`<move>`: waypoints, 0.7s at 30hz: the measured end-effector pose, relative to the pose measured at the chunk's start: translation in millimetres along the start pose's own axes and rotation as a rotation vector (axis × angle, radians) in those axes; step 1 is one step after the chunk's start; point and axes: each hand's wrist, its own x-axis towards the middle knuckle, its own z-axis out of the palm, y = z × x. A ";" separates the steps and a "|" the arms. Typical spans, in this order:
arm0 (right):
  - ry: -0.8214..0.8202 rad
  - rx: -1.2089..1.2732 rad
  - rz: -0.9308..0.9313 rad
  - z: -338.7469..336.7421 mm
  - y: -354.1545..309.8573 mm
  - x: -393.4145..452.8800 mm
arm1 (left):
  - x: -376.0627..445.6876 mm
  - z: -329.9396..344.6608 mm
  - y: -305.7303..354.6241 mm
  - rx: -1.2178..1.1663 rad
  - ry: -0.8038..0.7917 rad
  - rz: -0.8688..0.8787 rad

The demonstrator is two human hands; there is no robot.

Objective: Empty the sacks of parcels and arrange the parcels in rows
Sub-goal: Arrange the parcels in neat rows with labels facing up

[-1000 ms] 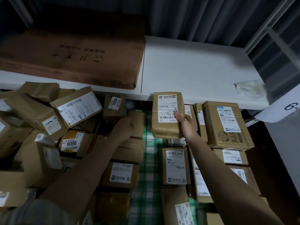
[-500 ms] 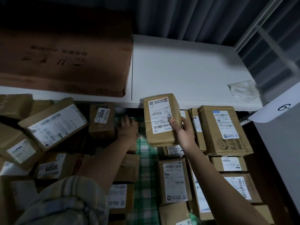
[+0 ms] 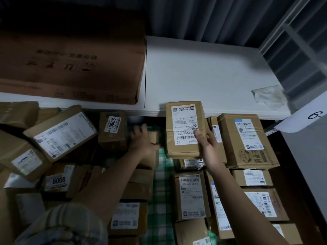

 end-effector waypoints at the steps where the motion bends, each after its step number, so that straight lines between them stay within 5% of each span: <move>1: 0.005 0.002 0.003 0.5 0.8 -1.8 | -6.3 -5.0 0.5 -0.035 0.036 0.039; 12: 0.121 -0.230 -0.095 38.0 12.9 -24.2 | -89.5 -80.8 14.8 -0.189 0.565 0.254; 18: -0.069 -0.421 -0.022 67.4 26.0 -16.3 | -97.3 -108.0 1.9 -0.269 0.707 0.233; 21: -0.153 -0.313 0.030 84.5 30.7 -7.9 | -99.2 -111.0 -0.2 -0.260 0.726 0.238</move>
